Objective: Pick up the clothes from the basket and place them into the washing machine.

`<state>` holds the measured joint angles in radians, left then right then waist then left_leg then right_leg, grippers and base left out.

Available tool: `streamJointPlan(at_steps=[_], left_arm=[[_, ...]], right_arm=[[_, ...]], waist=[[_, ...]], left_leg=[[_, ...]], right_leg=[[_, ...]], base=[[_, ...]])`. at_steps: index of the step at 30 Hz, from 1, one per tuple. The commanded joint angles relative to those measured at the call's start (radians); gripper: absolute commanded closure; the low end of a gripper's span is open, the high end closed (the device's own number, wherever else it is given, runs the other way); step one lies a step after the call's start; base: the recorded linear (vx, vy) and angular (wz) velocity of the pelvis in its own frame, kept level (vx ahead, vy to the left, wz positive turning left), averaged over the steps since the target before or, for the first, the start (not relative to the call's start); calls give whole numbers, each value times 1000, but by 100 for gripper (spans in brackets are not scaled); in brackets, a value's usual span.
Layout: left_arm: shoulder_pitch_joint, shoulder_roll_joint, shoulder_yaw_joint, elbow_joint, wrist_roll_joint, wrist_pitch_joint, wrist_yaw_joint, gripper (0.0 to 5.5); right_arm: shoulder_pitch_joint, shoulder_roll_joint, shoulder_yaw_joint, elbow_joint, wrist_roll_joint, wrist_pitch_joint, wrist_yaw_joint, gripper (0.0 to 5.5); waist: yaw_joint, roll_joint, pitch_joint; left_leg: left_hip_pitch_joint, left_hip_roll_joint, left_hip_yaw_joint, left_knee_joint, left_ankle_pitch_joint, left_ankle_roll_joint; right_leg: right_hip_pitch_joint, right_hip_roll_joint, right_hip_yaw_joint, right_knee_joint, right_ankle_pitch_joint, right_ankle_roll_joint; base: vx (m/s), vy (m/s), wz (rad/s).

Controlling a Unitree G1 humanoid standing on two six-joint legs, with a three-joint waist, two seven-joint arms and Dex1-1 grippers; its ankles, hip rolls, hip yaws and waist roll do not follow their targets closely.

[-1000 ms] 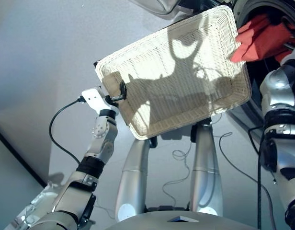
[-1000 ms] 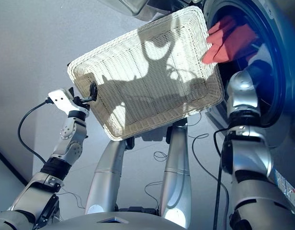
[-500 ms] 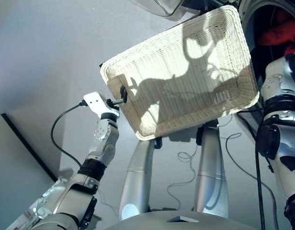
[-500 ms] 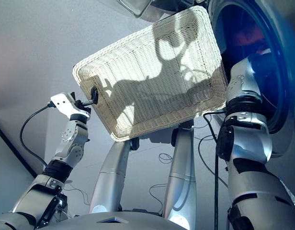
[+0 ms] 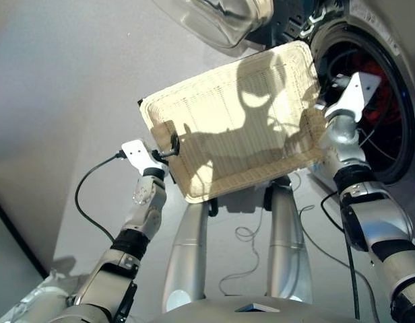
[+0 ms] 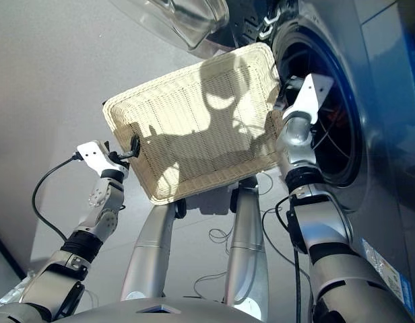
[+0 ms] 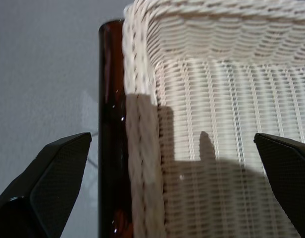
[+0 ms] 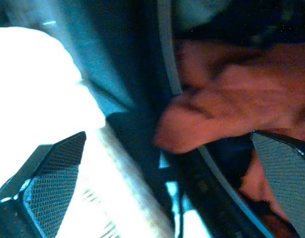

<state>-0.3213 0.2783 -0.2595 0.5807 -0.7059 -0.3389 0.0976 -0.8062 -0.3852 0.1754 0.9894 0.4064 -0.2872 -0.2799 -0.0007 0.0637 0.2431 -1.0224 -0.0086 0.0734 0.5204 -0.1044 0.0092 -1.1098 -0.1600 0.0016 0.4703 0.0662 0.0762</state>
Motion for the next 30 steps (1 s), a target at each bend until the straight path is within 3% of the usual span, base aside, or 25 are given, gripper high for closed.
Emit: streamJointPlan(at_steps=[1,8,9,15,22,30], left_arm=[[33,2,38,53,45,-16,-24,0],[53,-38,34,203,130,6,-50,0],[57,-42,30,220,146,9,-54,0],[90,-60,44,398,272,43,-62,0],[155,-71,75,524,386,69,-90,0],[209,-88,119,590,416,94,-126,0]], right_arm=[[58,27,24,-6,30,-25,57,0],[247,129,30,8,72,-13,135,0],[275,142,27,10,80,-10,145,0],[440,203,16,60,121,13,212,0],[576,219,7,155,66,51,261,0],[666,220,6,247,-53,100,294,0]], waist=[[10,-10,-49],[-5,-57,-48],[-11,-67,-46],[-22,-99,-44],[-27,-115,-83],[-23,-115,-154]], left_leg=[[90,24,-60,-65,-24,-30],[275,22,-62,-140,-15,-38],[292,16,-58,-159,19,-35],[488,19,-50,-215,14,-40],[686,24,-44,-330,39,-50],[854,19,-33,-407,43,-50]], right_leg=[[134,17,-33,-47,-57,34],[324,16,-57,-131,-46,44],[349,8,-65,-159,-17,41],[550,15,-93,-219,-27,50],[745,33,-116,-323,-24,59],[916,50,-128,-394,-38,66]], base=[[0,0,0],[39,2,26],[0,0,0],[61,30,6],[70,24,-5],[70,27,5]])
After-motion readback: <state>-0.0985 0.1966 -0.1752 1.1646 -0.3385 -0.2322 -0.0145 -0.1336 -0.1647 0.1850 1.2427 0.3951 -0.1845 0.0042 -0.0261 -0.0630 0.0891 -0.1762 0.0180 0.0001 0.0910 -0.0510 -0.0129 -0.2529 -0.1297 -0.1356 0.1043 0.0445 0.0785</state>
